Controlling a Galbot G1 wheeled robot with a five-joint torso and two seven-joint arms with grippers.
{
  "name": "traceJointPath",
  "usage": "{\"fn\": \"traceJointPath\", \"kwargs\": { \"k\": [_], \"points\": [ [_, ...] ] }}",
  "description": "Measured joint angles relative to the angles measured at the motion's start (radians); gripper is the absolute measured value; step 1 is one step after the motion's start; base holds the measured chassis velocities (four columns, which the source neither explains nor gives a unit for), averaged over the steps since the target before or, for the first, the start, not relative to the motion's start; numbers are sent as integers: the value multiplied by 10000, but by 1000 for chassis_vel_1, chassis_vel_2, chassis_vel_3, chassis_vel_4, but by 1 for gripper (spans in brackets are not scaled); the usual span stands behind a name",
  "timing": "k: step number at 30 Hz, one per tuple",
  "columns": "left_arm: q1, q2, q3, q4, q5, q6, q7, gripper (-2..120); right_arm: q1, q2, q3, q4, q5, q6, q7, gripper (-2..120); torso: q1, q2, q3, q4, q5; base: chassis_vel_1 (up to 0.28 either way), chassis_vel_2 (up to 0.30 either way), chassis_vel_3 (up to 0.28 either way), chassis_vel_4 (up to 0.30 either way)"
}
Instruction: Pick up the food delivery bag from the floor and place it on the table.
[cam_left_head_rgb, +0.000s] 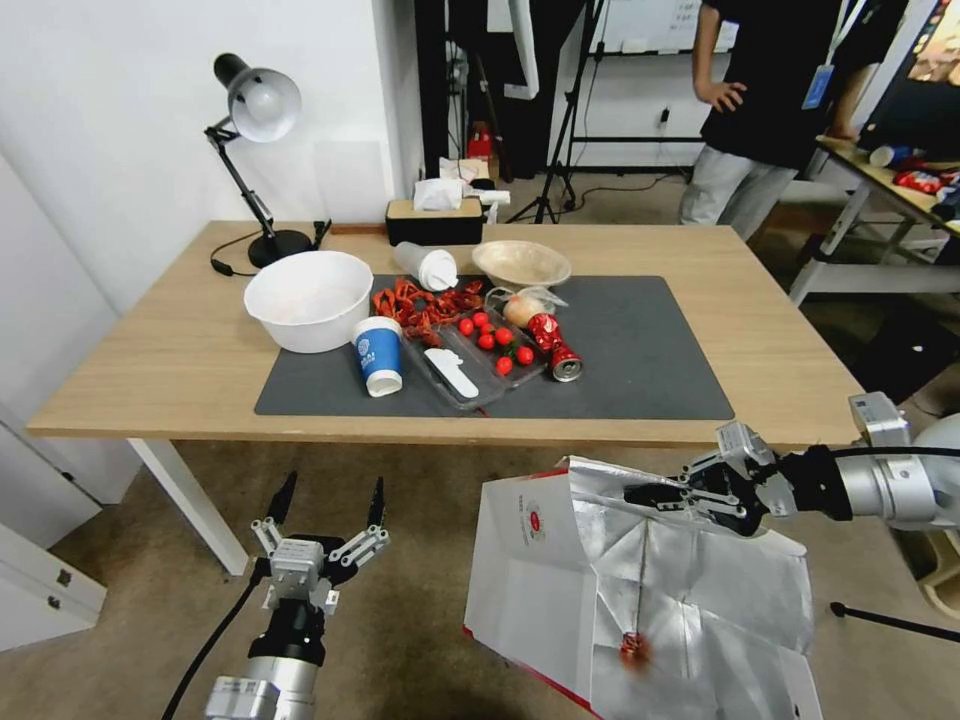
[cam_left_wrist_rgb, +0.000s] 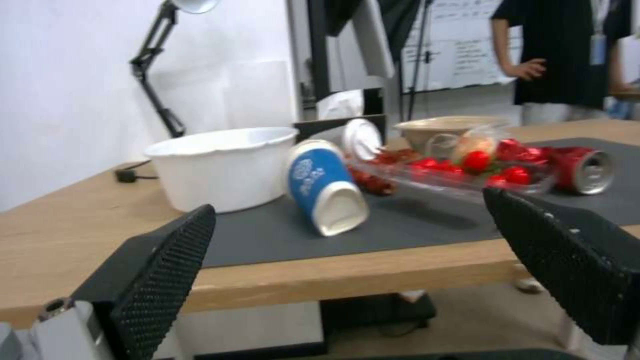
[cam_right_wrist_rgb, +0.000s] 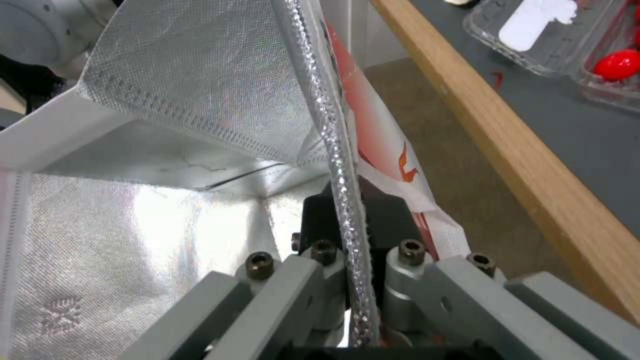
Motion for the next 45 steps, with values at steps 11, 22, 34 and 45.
{"fn": "traceJointPath", "kwargs": {
  "k": [11,22,34,45],
  "points": [
    [169,-21,-64,-52,87,178,361,100,-31,43,16,35,-6,1,2,0,28,63,39,2,1,0,0,0,0],
    [121,-5,-140,-58,62,126,74,100,2,84,374,318,640,-290,517,0,5,9,9,1,1,0,0,0,0],
    [104,1,-194,-83,-16,-17,-116,100,-25,230,1631,750,3666,-505,2672,0,-15,-31,-16,1,0,0,0,0,0],
    [174,-67,-287,-156,36,-100,-295,100,-35,249,2880,1420,6287,-723,5423,0,-23,-52,-26,2,1,0,0,0,0]
  ]
}}
